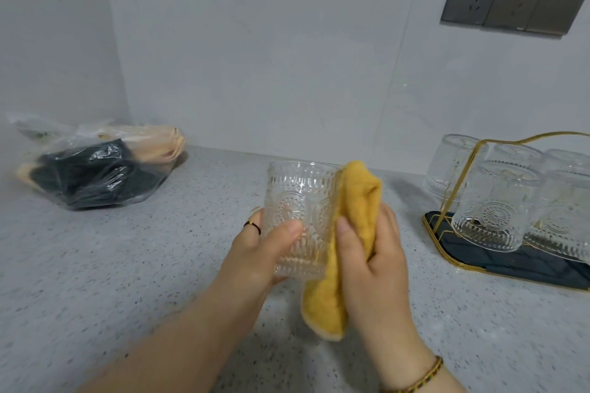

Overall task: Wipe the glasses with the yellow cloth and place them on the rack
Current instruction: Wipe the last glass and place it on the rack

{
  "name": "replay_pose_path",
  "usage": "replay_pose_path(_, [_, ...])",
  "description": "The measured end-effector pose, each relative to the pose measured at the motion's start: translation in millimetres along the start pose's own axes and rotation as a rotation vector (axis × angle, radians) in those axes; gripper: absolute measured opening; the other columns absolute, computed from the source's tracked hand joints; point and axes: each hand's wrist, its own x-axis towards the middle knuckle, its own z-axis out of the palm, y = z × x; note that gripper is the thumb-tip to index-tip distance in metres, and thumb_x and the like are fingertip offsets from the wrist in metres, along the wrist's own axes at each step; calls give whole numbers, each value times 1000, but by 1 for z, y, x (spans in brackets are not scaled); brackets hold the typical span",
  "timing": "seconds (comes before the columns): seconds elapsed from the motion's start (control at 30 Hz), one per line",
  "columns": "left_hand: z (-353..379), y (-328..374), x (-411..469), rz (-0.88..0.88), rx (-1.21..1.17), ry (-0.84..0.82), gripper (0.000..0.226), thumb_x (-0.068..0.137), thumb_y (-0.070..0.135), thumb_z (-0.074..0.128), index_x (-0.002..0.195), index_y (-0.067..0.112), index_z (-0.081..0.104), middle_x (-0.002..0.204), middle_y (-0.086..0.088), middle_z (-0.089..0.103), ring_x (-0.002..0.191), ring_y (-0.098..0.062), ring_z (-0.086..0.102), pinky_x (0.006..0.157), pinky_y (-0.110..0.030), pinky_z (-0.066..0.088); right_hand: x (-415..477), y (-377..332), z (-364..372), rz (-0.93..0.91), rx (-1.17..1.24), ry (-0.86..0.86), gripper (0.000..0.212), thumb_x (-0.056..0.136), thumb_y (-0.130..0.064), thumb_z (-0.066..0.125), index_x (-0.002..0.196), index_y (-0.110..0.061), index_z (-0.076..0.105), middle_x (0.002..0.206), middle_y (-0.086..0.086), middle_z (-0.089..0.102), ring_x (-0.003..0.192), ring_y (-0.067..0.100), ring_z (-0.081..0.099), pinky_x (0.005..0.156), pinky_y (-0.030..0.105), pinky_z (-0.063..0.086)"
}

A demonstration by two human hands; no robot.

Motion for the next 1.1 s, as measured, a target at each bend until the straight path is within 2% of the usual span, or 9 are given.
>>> replay_pose_path(0.07, [3,-1,-3,6,-31,-2,76,44,50,63,113,18,59,98,-3,73,95,-22,68,84,-44,51,4,-1,-4,216,204,-10,6,84,-37,53,88,-39,58,92,-9,67,89,7,63,88,35,50])
replay_pose_path(0.13, [2,1,-2,7,-74,15,78,44,50,63,115,17,59,101,-6,73,95,-23,69,82,-42,52,3,-1,-2,333,290,-65,13,86,-27,52,82,-35,62,81,-9,71,81,9,66,83,38,53])
replay_pose_path(0.27, [-2,2,3,-49,-56,98,87,43,55,65,121,18,55,108,-5,70,100,-22,66,92,-42,49,-2,-1,4,301,295,-119,17,80,-31,55,76,-44,65,86,-1,70,83,16,66,81,39,53])
replay_pose_path(0.4, [-5,3,6,-119,-17,86,87,49,61,76,121,17,54,110,-4,69,100,-20,66,92,-40,50,-2,1,3,259,267,-155,12,79,-31,61,78,-43,63,91,-2,67,84,13,64,80,33,53])
replay_pose_path(0.5, [-7,5,4,-115,62,50,89,41,70,56,115,21,58,110,2,69,102,-15,65,94,-37,49,-1,6,3,171,195,-138,16,72,-38,60,82,-50,60,95,-3,63,86,7,60,78,23,50])
replay_pose_path(0.63, [-9,6,4,-124,53,24,76,47,63,59,104,14,65,100,-2,74,94,-14,69,86,-32,53,-3,15,8,22,43,-99,25,67,-52,48,91,-50,52,107,-3,54,101,4,51,92,21,41])
replay_pose_path(0.77, [-5,2,5,-82,89,99,80,54,61,55,116,10,57,105,-6,71,89,-14,70,80,-28,56,-5,22,12,-79,-82,-27,33,69,-49,44,101,-45,42,122,0,46,105,-23,35,86,-5,26])
replay_pose_path(0.87, [-2,-5,4,-83,155,42,90,50,76,63,120,21,54,111,2,69,99,-13,67,93,-36,52,-6,26,14,-108,-108,-47,33,70,-47,44,103,-49,42,121,-4,45,106,-25,33,84,-6,25])
replay_pose_path(1.1, [-5,-9,8,-98,64,-35,79,46,48,75,114,13,61,106,-5,72,99,-18,68,93,-39,51,-3,21,10,-211,-86,-82,34,77,-33,41,110,-35,48,121,-6,46,108,-11,41,88,-2,30])
